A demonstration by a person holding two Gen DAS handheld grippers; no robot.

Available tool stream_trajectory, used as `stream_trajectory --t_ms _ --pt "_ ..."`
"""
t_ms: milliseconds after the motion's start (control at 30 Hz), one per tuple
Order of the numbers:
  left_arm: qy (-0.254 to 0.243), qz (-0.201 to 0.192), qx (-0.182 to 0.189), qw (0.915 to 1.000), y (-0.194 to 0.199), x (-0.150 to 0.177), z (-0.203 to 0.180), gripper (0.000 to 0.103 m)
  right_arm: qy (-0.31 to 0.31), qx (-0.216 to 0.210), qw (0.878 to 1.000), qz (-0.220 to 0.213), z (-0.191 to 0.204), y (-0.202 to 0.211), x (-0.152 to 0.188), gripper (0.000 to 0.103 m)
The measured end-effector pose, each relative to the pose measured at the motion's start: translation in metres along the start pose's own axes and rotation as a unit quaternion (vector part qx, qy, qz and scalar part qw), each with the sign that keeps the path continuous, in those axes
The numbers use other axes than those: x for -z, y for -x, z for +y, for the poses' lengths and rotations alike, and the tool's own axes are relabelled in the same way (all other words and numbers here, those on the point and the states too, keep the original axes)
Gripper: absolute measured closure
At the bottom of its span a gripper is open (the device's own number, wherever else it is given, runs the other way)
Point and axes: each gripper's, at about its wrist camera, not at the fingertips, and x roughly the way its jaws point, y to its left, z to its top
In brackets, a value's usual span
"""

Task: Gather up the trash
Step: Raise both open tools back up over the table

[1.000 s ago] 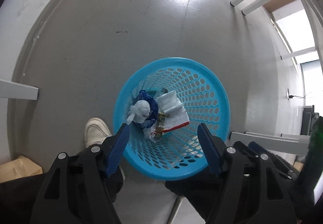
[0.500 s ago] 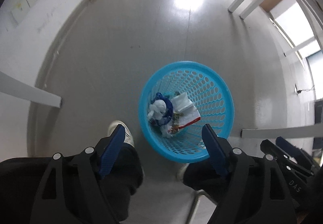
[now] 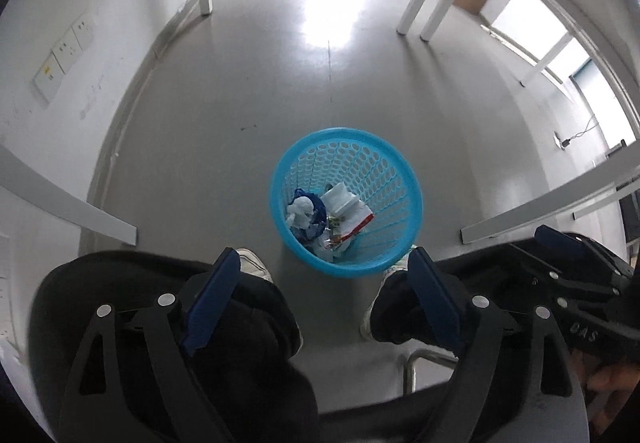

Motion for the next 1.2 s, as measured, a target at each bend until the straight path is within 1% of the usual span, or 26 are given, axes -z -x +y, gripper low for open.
stream_trajectory --t_ms 67,133,233,333,400,533,600,667,767,933,1000,1200 --pt "-0.014 -0.015 -0.010 0.9997 0.019 0.006 -0.002 0.017 -0.003 -0.002 1.000 -0.011 0.001 0.014 0.005 0.024" --pt "-0.023 -0.034 -0.008 0.9991 0.037 0.010 -0.004 0.015 0.000 -0.003 1.000 -0.026 0.002 0.031 0.011 0.022" --pt "-0.033 -0.069 0.007 0.9971 0.071 0.018 -0.005 0.012 0.007 0.000 0.999 -0.048 0.002 0.054 0.017 0.019" --pt "-0.038 -0.094 0.019 0.9947 0.097 0.022 -0.009 0.010 0.012 0.000 0.997 -0.079 0.004 0.080 0.021 0.014" --pt "-0.040 -0.109 0.030 0.9928 0.112 0.025 -0.013 0.006 0.016 -0.002 0.995 -0.097 0.005 0.096 0.024 0.013" --pt "-0.049 -0.136 0.060 0.9876 0.144 0.029 -0.024 0.006 0.024 -0.005 0.990 -0.139 0.007 0.131 0.027 0.011" --pt "-0.044 -0.165 0.070 0.9827 0.163 0.030 -0.027 0.006 0.030 -0.003 0.986 -0.164 0.008 0.152 0.026 0.009" --pt "-0.050 -0.177 0.077 0.9799 0.175 0.028 -0.031 0.006 0.033 -0.002 0.982 -0.185 0.009 0.170 0.023 0.009" --pt "-0.064 -0.192 0.082 0.9758 0.192 0.019 -0.038 0.006 0.036 -0.004 0.976 -0.216 0.010 0.197 0.014 0.009" --pt "-0.090 -0.223 0.065 0.9686 0.206 -0.005 -0.048 0.006 0.030 -0.011 0.965 -0.259 0.007 0.234 -0.012 0.009" --pt "-0.091 -0.230 0.051 0.9675 0.207 -0.016 -0.048 0.006 0.027 -0.007 0.963 -0.269 0.006 0.242 -0.024 0.009" --pt "-0.092 -0.247 0.060 0.9628 0.216 -0.055 -0.051 0.006 0.023 0.002 0.959 -0.283 -0.002 0.248 -0.063 0.009"
